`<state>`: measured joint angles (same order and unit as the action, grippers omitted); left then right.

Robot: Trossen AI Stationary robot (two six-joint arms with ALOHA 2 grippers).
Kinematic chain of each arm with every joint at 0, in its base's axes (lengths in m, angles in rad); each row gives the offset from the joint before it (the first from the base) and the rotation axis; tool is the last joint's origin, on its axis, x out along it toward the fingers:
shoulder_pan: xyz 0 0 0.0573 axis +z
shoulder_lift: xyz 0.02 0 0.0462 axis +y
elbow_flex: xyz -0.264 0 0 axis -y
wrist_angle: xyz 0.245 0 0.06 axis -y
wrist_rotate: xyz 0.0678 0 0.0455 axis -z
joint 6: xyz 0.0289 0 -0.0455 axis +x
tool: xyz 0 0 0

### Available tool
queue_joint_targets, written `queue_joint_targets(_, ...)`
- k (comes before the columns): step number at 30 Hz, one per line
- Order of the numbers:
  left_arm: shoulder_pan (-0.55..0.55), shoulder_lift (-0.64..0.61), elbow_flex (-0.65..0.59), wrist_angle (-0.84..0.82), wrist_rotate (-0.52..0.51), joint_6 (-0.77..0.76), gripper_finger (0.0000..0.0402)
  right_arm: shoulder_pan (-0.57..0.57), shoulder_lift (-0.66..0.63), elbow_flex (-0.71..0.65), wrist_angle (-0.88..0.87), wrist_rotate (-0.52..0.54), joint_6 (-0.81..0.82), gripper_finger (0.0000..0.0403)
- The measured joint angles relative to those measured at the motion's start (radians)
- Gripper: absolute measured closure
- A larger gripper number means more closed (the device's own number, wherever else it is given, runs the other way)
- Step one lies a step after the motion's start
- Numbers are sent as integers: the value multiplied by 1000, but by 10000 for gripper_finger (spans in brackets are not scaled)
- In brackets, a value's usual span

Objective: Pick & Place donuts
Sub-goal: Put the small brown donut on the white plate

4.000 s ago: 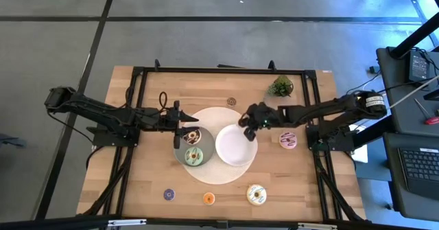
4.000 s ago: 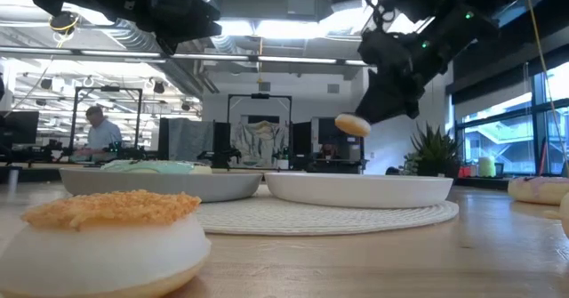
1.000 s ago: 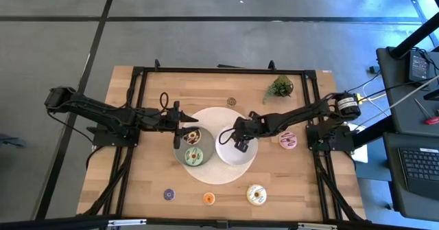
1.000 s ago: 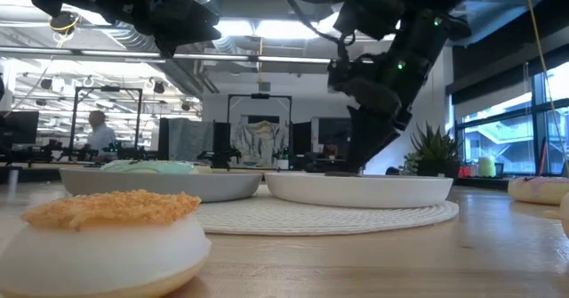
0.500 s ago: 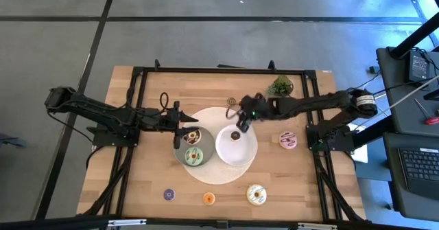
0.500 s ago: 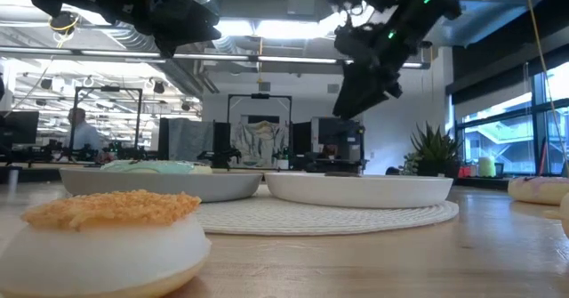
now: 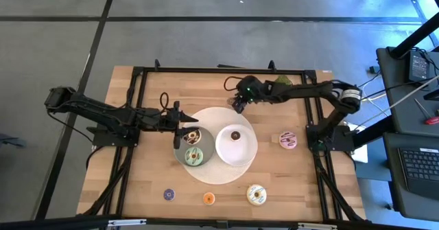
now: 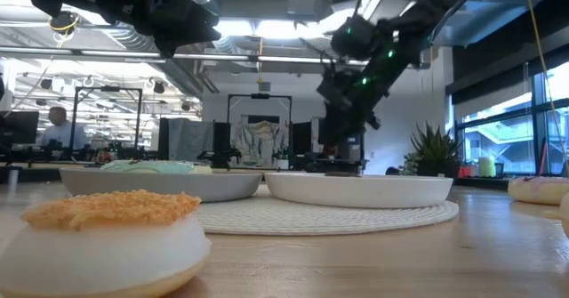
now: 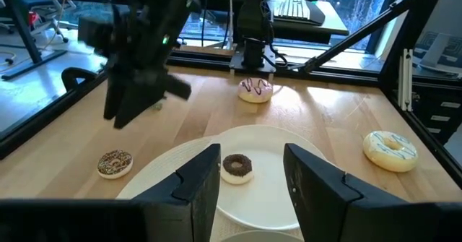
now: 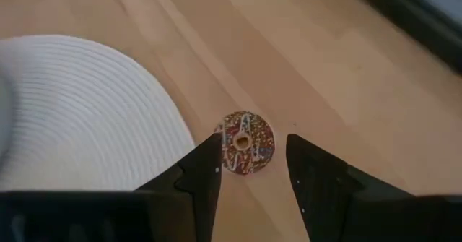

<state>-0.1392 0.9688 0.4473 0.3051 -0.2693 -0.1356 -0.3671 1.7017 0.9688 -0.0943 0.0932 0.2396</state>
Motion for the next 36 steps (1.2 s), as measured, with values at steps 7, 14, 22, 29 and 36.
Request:
queue_joint_targets(7,0,0,0,-2,-1,0,255,-5,110,0,87,-17,-9,246)
queue_joint_targets(14,0,0,0,-3,-1,0,253,-12,199,98,52,7,13,246)
queue_joint_targets(22,0,0,0,-12,-1,1,255,-10,259,184,-111,89,-13,246)
queue_joint_targets(29,0,0,0,-18,-1,18,253,-8,259,178,-124,103,-8,246)
queue_joint_targets(36,0,0,0,-18,-1,18,253,-9,262,177,-126,92,-8,252)
